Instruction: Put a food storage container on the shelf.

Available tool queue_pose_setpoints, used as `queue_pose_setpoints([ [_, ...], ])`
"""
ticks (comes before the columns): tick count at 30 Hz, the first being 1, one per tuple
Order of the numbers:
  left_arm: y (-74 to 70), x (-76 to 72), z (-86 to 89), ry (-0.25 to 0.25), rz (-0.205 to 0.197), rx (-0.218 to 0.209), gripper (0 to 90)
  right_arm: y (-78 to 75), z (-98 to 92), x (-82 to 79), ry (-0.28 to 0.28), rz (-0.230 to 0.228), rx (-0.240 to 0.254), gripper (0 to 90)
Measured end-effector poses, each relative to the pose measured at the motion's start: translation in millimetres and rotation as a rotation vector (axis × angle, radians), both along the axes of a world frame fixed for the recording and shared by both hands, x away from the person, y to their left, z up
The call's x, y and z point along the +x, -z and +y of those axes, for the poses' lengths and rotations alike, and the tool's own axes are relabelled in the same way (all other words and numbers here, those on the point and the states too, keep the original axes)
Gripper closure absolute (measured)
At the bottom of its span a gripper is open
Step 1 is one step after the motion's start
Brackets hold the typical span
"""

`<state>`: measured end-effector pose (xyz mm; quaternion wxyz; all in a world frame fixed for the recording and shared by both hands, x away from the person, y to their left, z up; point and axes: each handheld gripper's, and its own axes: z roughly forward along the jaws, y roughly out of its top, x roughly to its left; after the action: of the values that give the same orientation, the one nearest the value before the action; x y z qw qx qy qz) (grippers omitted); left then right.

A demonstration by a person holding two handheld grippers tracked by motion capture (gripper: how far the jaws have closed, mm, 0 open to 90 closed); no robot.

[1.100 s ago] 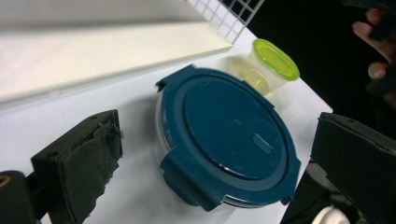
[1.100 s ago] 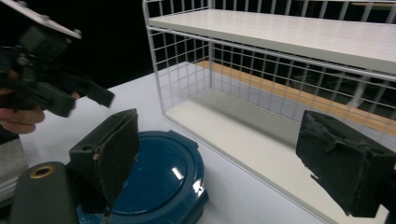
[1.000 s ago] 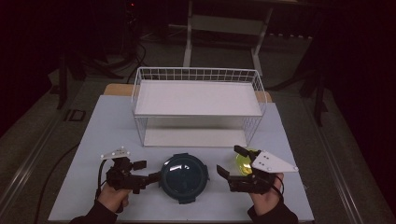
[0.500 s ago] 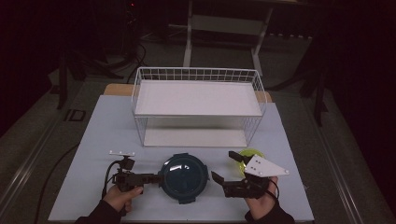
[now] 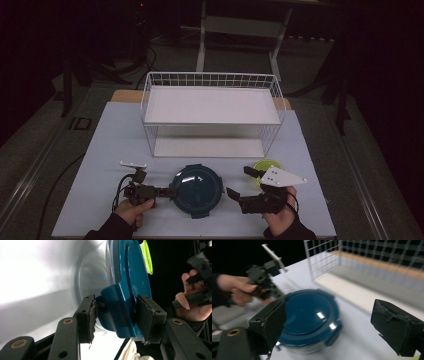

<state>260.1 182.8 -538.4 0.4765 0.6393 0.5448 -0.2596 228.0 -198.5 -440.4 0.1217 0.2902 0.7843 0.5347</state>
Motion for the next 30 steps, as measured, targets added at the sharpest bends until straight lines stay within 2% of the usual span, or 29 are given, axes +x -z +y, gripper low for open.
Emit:
queue_pose_setpoints([
  [3,-3.0,-1.3,-1.4,0.018,-0.036,0.014,51.3,7.1,1.0,3.9,-0.010,0.059,0.027,10.5],
  [4,-3.0,-1.3,-1.4,0.018,-0.036,0.014,51.5,7.1,1.0,3.9,-0.010,0.059,0.027,10.5],
  [5,-7.1,-2.8,-3.3,0.033,-0.070,0.030,51.5,9.3,1.6,5.4,-0.003,0.075,0.026,10.5],
  [6,-8.2,-3.4,-3.3,0.041,-0.081,0.027,52.7,13.6,1.8,8.3,-0.012,0.117,0.045,10.5],
  [7,-9.7,-4.2,-3.5,0.050,-0.092,0.028,53.8,15.8,2.2,9.9,-0.015,0.137,0.044,10.8],
  [9,-13.1,-6.8,-5.2,0.066,-0.130,0.043,54.2,20.7,2.0,12.7,-0.013,0.192,0.052,13.7],
  [17,-15.8,-12.7,-4.9,0.109,-0.196,0.056,55.2,42.2,-0.5,22.8,-0.013,0.357,0.090,26.2],
  [21,-18.4,-16.0,-6.4,0.122,-0.233,0.068,55.5,49.9,1.7,24.8,-0.026,0.408,0.088,30.4],
  [22,-18.4,-16.0,-6.4,0.122,-0.233,0.068,55.7,49.9,1.7,24.8,-0.026,0.408,0.088,30.4],
  [24,-20.0,-17.5,-6.9,0.139,-0.251,0.076,55.9,55.3,3.9,24.6,-0.036,0.444,0.076,33.1],
  [30,-22.5,-21.9,-8.1,0.141,-0.265,0.088,56.5,58.4,2.3,25.8,-0.039,0.470,0.070,44.2],
])
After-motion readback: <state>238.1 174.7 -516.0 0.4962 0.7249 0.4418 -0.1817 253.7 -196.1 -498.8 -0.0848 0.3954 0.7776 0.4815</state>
